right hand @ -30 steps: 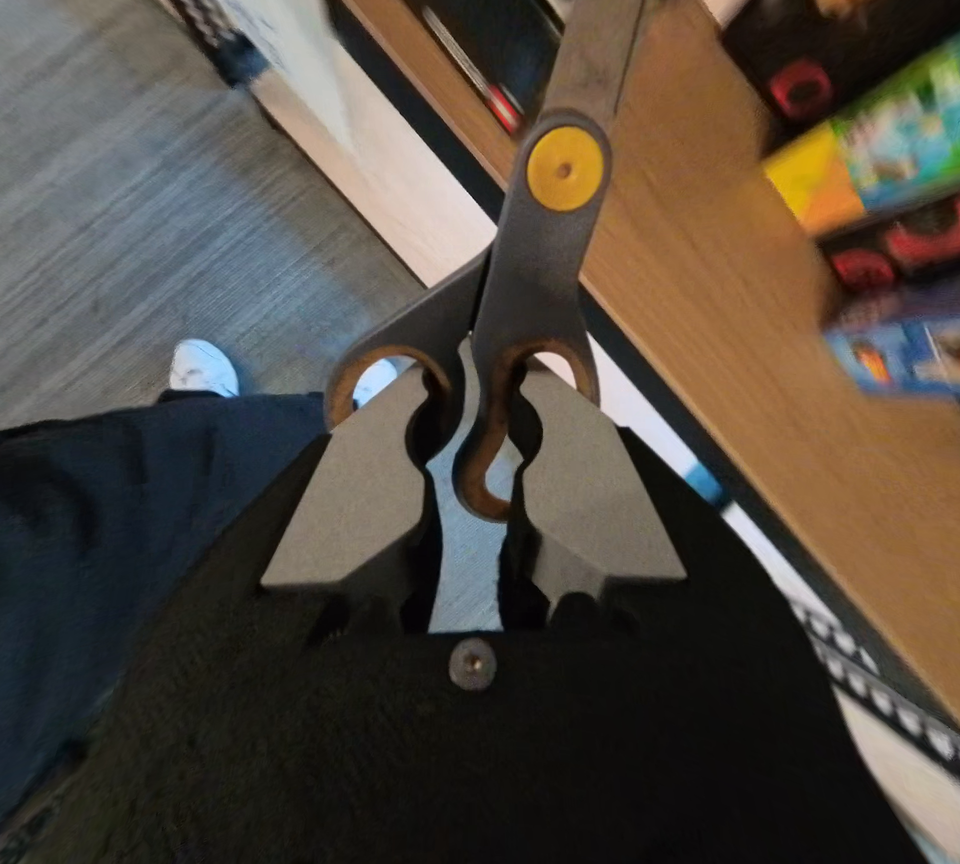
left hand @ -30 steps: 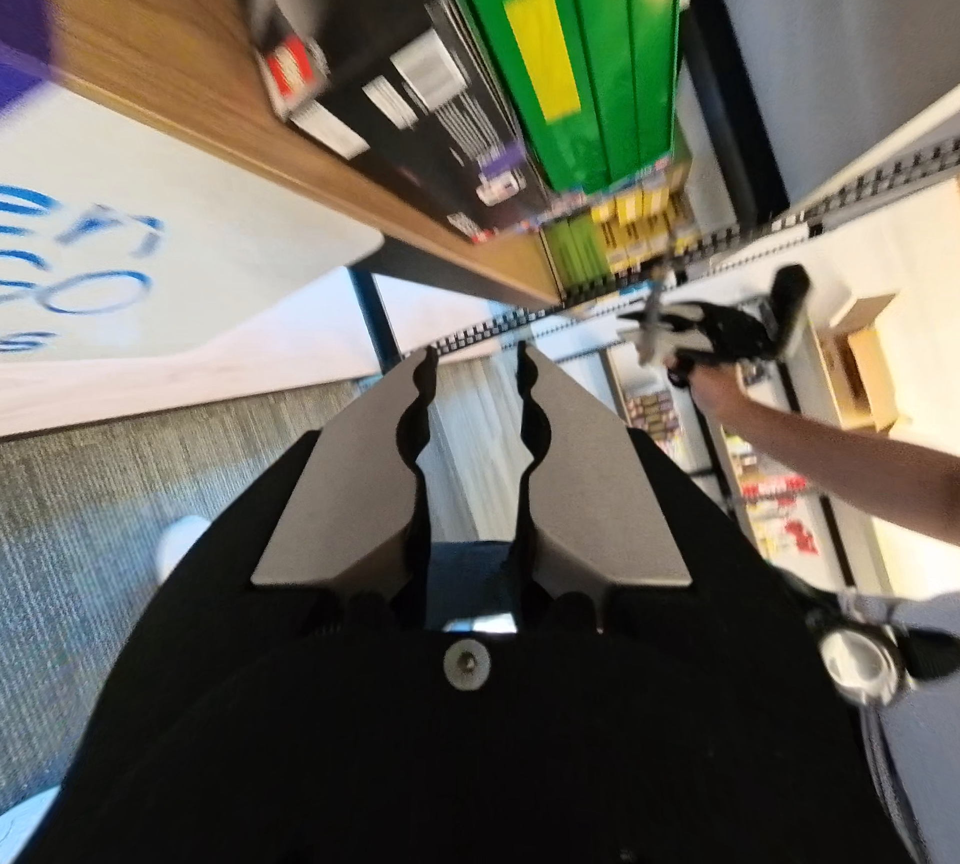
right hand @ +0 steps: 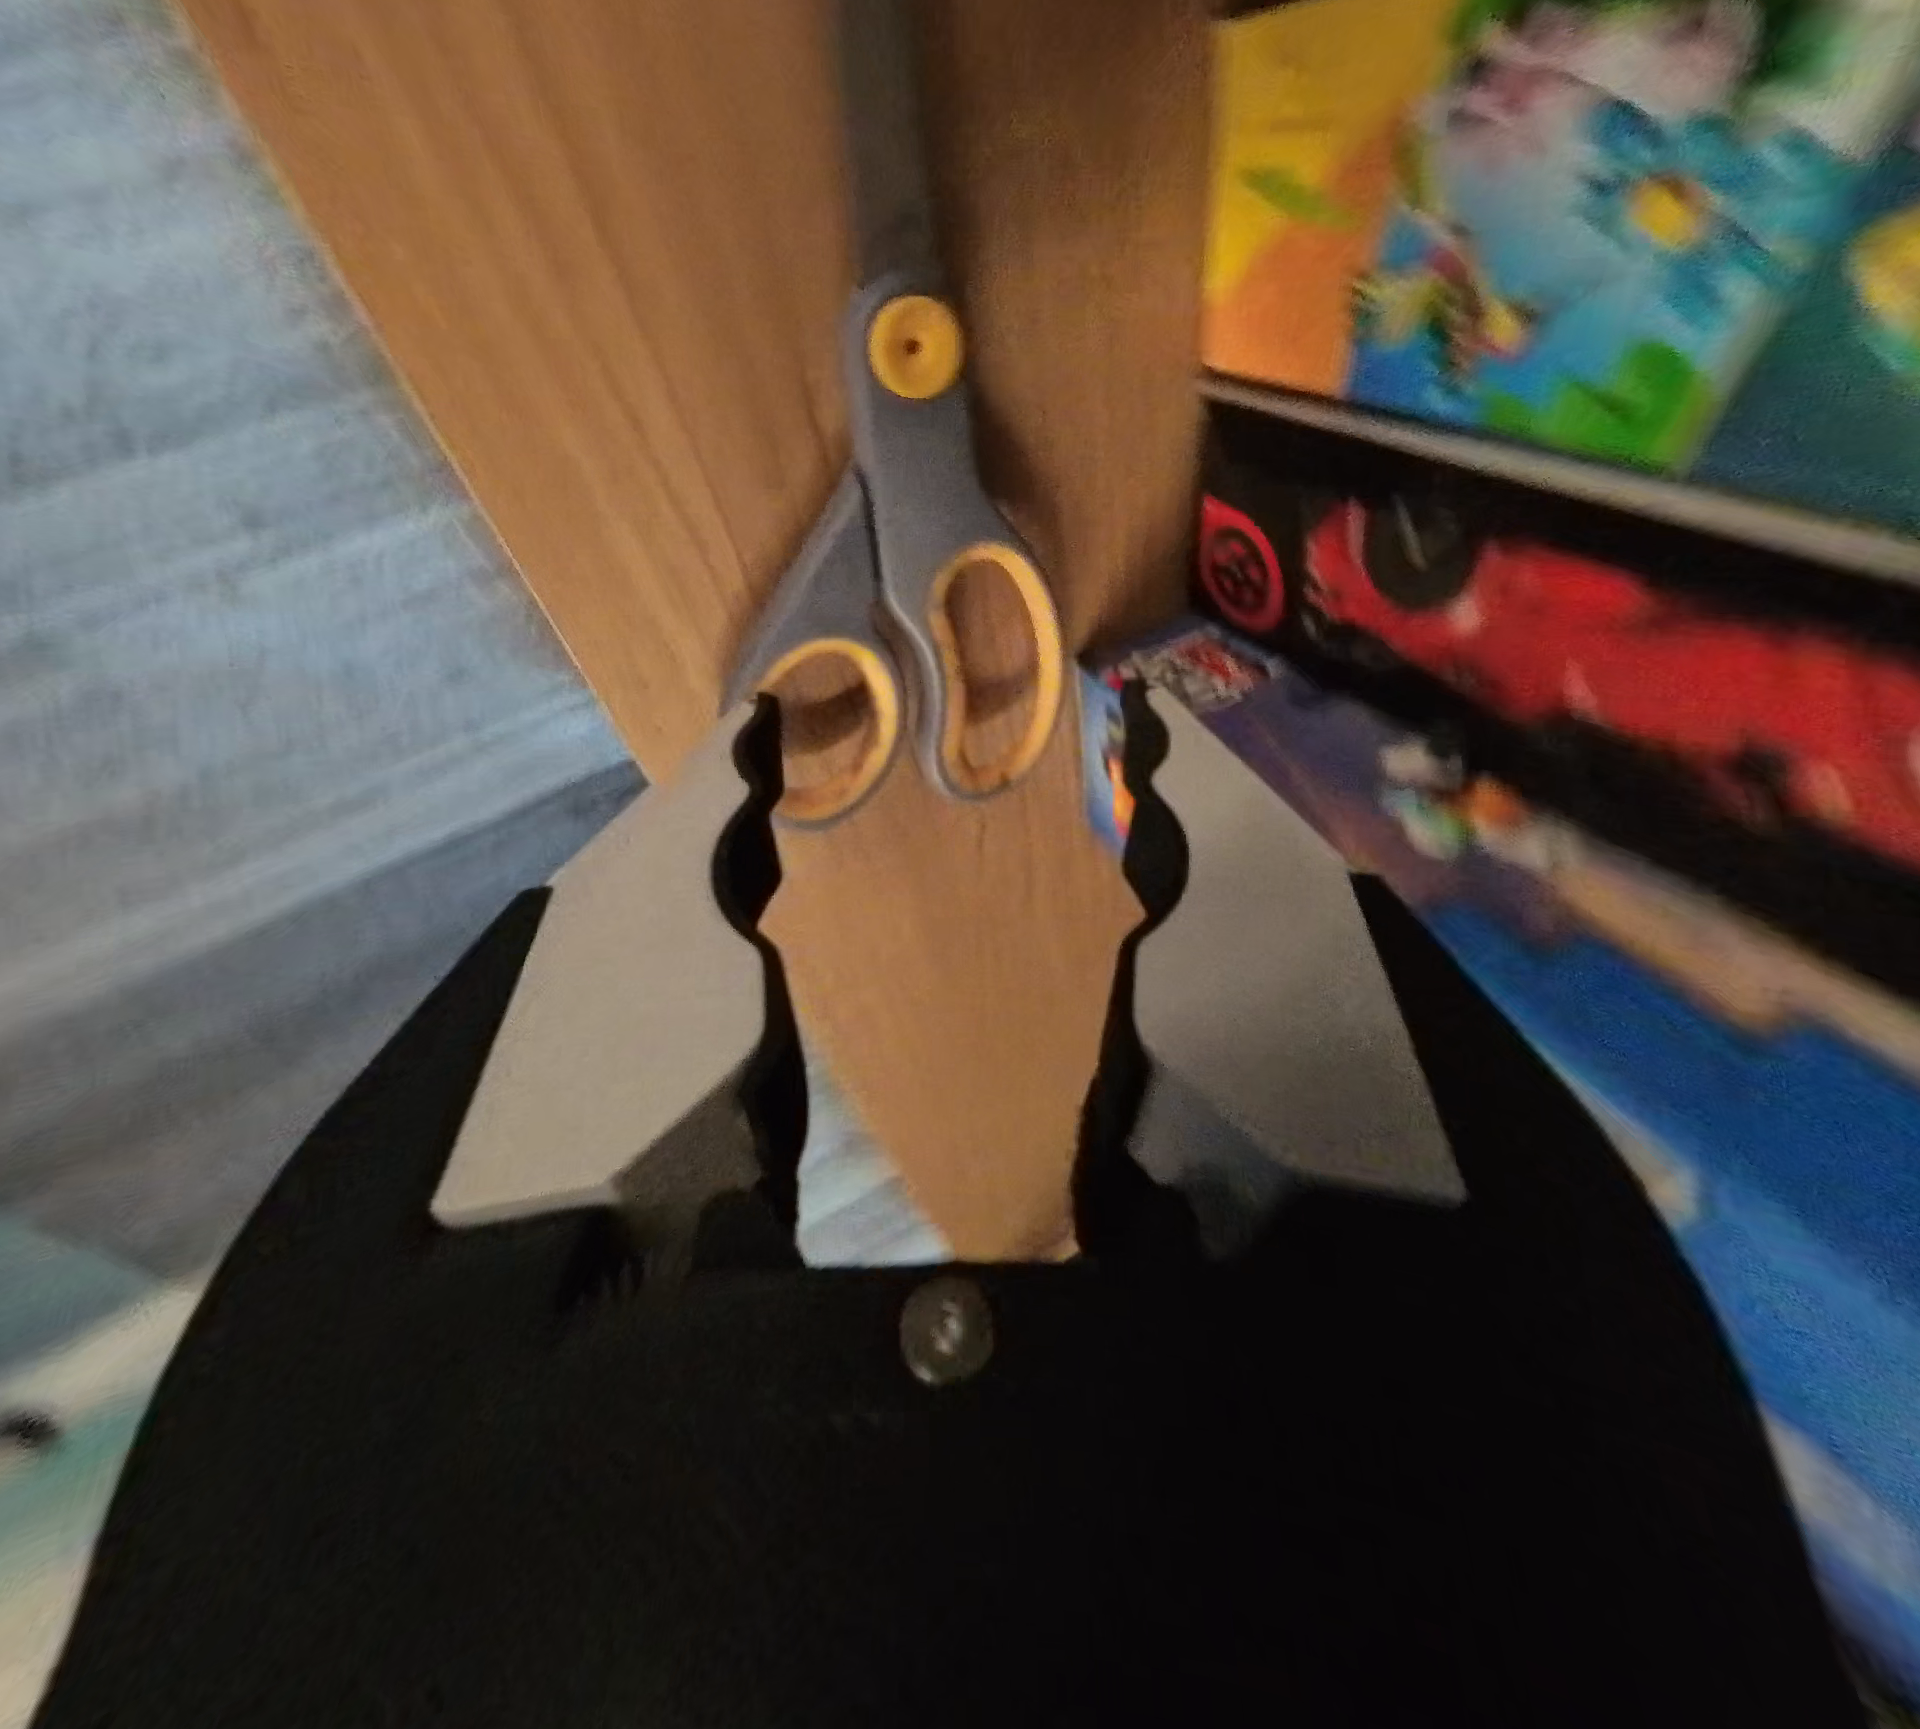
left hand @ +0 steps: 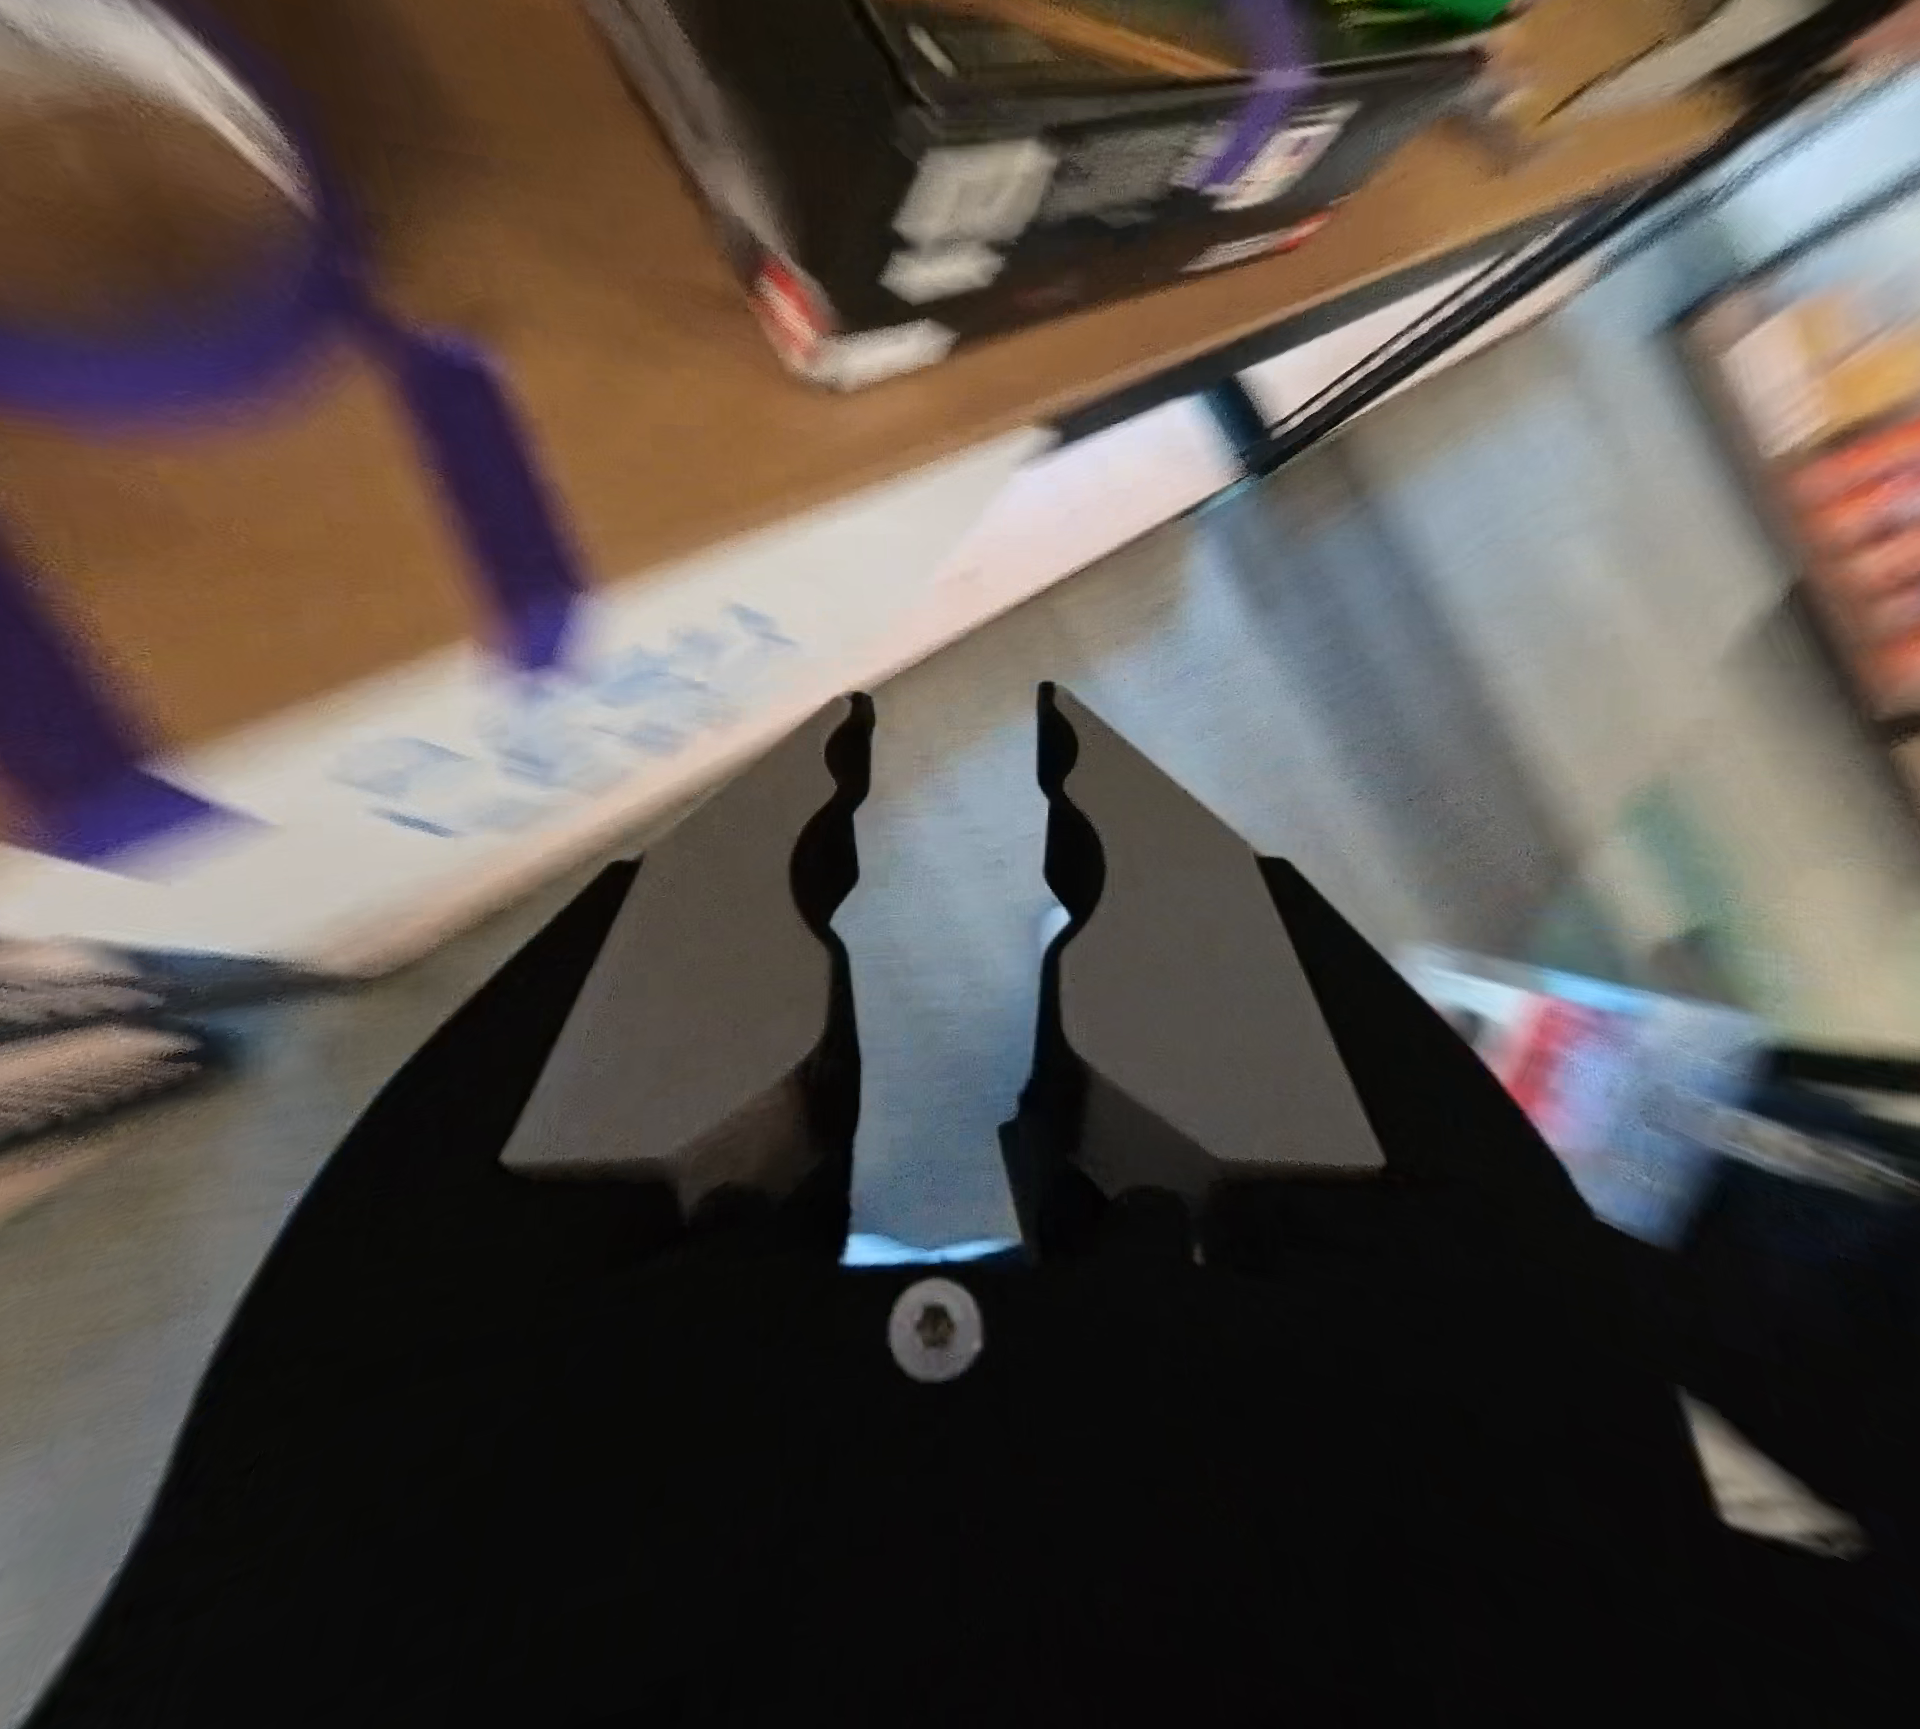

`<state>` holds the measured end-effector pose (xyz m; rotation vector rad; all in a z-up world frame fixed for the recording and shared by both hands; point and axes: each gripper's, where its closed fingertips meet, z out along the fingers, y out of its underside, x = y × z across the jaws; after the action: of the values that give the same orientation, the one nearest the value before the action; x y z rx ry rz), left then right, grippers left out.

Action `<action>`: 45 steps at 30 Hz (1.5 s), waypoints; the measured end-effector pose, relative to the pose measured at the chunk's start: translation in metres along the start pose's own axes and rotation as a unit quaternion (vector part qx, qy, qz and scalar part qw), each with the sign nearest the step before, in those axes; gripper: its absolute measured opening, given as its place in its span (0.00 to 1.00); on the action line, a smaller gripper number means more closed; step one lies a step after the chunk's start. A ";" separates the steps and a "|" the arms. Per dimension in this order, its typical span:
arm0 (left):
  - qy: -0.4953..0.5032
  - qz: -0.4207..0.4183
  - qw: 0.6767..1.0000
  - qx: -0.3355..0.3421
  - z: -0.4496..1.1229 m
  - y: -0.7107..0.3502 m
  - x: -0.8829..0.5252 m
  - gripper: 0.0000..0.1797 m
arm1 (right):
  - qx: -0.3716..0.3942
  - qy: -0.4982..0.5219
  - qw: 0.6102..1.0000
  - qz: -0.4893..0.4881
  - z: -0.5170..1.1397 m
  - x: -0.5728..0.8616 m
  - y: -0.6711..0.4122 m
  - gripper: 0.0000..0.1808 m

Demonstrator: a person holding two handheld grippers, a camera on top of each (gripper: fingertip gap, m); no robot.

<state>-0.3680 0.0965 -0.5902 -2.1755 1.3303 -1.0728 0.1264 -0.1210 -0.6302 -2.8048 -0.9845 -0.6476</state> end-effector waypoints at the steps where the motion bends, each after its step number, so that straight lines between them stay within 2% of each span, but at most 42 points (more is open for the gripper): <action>1: -0.017 0.041 0.999 -0.007 -0.002 -0.009 -0.018 0.17 | 0.006 0.035 0.998 0.057 -0.015 -0.002 -0.001 0.36; 3: -0.051 0.110 0.992 -0.030 -0.001 -0.024 -0.056 0.19 | 0.082 0.106 0.976 0.171 -0.059 -0.020 -0.022 0.24; 5: -0.076 0.168 0.982 -0.047 0.006 -0.040 -0.086 0.20 | 0.211 0.159 0.933 0.243 -0.114 -0.056 -0.073 0.10; 7: -0.093 0.210 0.970 -0.075 0.017 -0.048 -0.111 0.24 | 0.340 0.142 0.890 0.269 -0.155 -0.112 -0.155 0.00; 8: -0.093 0.229 0.965 -0.086 0.024 -0.051 -0.118 0.26 | 0.381 0.117 0.877 0.269 -0.165 -0.141 -0.201 0.00; 10: -0.100 0.275 0.950 -0.109 0.037 -0.058 -0.129 0.26 | 0.415 0.044 0.862 0.288 -0.165 -0.186 -0.292 0.00; 13: -0.117 0.345 0.919 -0.150 0.050 -0.059 -0.149 0.21 | 0.462 -0.029 0.823 0.329 -0.155 -0.197 -0.413 0.00; 17: -0.105 0.373 0.901 -0.198 0.058 -0.048 -0.163 0.17 | 0.415 -0.036 0.838 0.353 -0.099 -0.150 -0.490 0.00; 21: -0.084 0.371 0.901 -0.208 0.061 -0.044 -0.164 0.11 | 0.406 -0.116 0.809 0.408 -0.075 -0.130 -0.531 0.00; 25: -0.075 0.362 0.904 -0.216 0.060 -0.043 -0.165 0.10 | 0.342 -0.102 0.852 0.383 -0.052 -0.135 -0.545 0.00; 27: -0.074 0.367 0.902 -0.217 0.059 -0.043 -0.166 0.10 | 0.338 -0.102 0.849 0.394 -0.049 -0.133 -0.548 0.00; 35: -0.088 0.375 0.902 -0.195 0.062 -0.049 -0.166 0.09 | 0.308 -0.089 0.852 0.415 -0.040 -0.123 -0.546 0.00; 39: -0.077 0.352 0.919 -0.159 0.062 -0.060 -0.160 0.07 | 0.320 -0.083 0.839 0.433 -0.039 -0.122 -0.545 0.00; 45: -0.077 0.346 0.925 -0.136 0.060 -0.065 -0.156 0.06 | 0.328 -0.079 0.829 0.446 -0.039 -0.122 -0.545 0.00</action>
<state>-0.3252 0.2598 -0.6507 -1.6617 2.0356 -0.4511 -0.3089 0.2286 -0.6712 -2.2836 0.1740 0.0628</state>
